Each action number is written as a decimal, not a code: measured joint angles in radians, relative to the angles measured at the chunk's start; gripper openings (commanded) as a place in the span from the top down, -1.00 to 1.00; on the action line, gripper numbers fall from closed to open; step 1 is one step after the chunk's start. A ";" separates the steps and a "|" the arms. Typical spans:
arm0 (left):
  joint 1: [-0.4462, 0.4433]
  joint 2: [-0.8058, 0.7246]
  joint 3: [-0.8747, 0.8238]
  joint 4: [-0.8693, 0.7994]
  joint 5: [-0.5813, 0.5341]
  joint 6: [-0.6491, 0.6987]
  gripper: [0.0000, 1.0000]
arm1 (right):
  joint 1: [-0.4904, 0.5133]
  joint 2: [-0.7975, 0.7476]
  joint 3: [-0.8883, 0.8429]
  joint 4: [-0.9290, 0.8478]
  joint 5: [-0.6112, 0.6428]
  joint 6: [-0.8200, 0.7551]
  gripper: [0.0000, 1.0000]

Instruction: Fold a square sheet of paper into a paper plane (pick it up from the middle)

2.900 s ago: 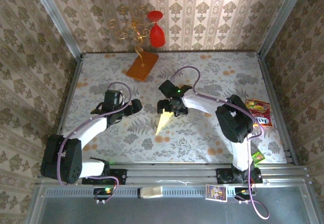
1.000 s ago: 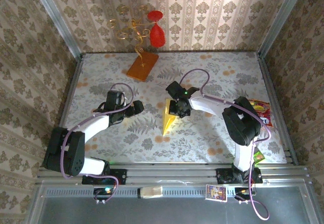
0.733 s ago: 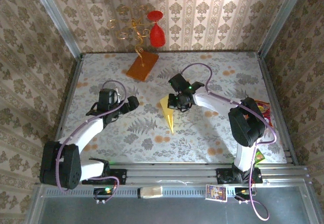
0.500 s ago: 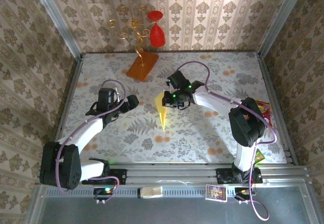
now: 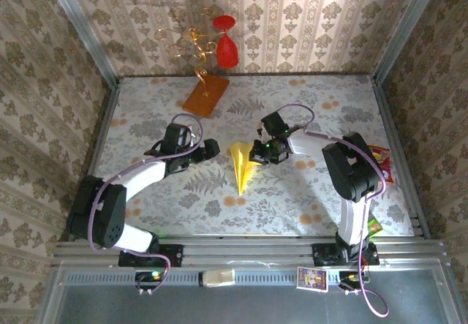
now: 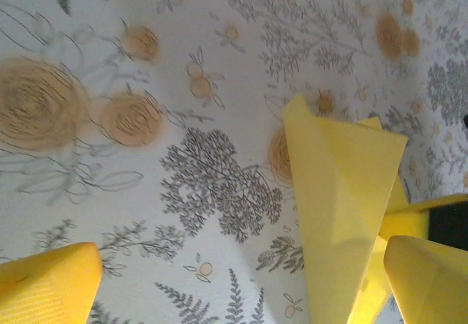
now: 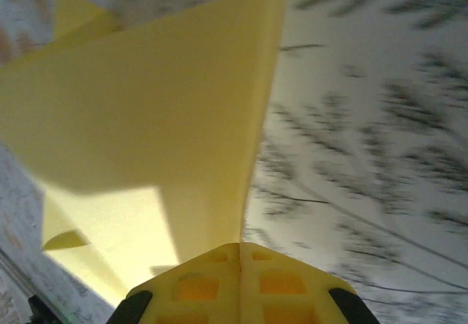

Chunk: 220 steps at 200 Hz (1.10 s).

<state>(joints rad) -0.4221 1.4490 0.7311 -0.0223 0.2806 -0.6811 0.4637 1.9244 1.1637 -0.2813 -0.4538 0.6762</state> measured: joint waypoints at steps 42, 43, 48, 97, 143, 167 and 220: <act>-0.077 0.053 0.005 0.032 0.021 -0.044 -0.98 | -0.027 -0.009 -0.051 0.015 -0.003 -0.009 1.00; -0.079 0.054 0.006 0.033 0.022 -0.046 -0.98 | -0.027 -0.009 -0.051 0.015 -0.003 -0.009 1.00; -0.089 0.063 0.011 0.035 0.025 -0.050 -0.97 | -0.027 -0.012 -0.053 0.017 -0.003 -0.011 1.00; -0.188 0.191 0.127 0.035 0.014 -0.069 -0.89 | -0.027 -0.015 -0.053 0.025 -0.003 -0.011 1.00; -0.256 0.266 0.214 0.011 -0.024 -0.064 -0.20 | -0.027 -0.016 -0.053 0.025 -0.003 -0.011 1.00; -0.256 0.273 0.215 -0.003 -0.051 -0.055 0.03 | -0.027 -0.016 -0.053 0.025 -0.003 -0.011 1.00; -0.255 0.311 0.258 -0.013 -0.043 -0.041 0.38 | -0.027 -0.016 -0.053 0.025 -0.003 -0.011 1.00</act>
<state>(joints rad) -0.6773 1.7603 0.9894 -0.0353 0.2375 -0.7219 0.4362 1.9087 1.1103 -0.2562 -0.4568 0.6651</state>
